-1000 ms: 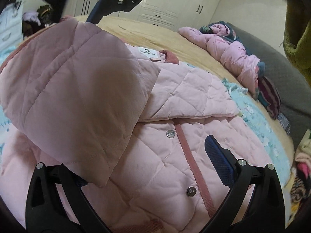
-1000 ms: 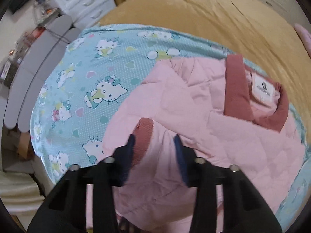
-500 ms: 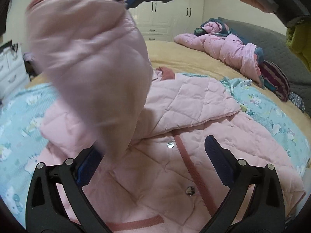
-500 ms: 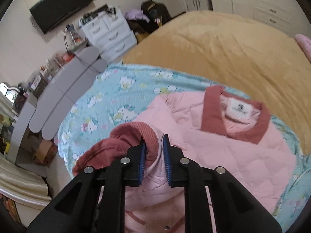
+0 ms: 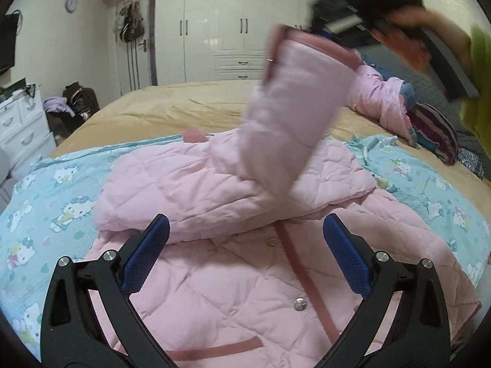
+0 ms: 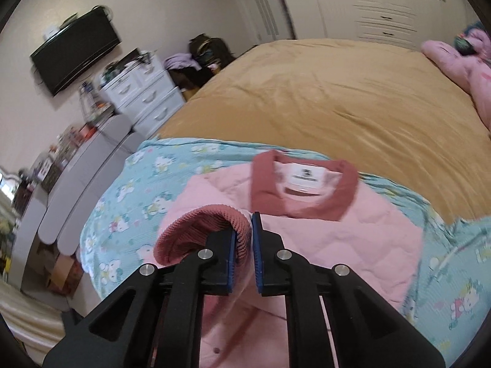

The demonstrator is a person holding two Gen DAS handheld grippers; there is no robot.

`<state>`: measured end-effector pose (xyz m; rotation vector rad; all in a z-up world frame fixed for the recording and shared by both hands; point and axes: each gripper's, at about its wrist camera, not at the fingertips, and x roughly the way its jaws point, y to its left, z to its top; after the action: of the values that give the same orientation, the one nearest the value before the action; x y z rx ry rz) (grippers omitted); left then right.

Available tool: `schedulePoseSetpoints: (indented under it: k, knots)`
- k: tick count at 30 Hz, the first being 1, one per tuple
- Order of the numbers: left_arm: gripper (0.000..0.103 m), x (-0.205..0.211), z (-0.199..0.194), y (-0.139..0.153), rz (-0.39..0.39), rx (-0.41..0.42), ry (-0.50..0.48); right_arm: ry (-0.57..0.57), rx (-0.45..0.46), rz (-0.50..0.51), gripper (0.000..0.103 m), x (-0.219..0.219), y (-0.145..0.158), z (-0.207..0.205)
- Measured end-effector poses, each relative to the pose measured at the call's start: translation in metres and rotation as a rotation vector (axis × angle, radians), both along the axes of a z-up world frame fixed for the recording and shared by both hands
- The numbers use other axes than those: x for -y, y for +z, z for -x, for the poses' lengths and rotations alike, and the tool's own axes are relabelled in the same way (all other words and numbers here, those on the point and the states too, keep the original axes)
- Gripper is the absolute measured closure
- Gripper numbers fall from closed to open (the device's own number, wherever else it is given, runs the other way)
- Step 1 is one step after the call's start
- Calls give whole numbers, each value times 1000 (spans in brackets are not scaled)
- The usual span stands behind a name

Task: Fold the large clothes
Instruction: 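Lift the hem with the right gripper, fold it toward the collar, release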

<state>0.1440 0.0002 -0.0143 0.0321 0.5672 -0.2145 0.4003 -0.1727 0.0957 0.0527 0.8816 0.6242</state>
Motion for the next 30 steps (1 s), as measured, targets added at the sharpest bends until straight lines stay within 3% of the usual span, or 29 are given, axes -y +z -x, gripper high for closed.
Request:
schedulePoseSetpoints:
  k: [12,18,20,23,25,27,30]
  knots:
    - [9,-32,-21,-11,12,-65,107,-143,-71,-47,93,71,-81,-11]
    - [9,-56,-35,-12,54,-101,159,-229,-123,-84,84,105,-115,-10]
    - [9,-61,-39,-11,60,-109,170,-272,-128,-105,71,119,-125,-4]
    - [9,-73,-48,-4,100,-126,183,-316,-116,-152,66,136,-131,9]
    - [9,-84,-60,8,119,-127,213,-350,-77,-175,57,144,-127,26]
    - [9,-92,-77,18,136,-153,235,-353,-53,-234,56,147,-123,35]
    - [9,-107,-103,37,212,-134,289,-354,-96,-304,53,141,-130,43]
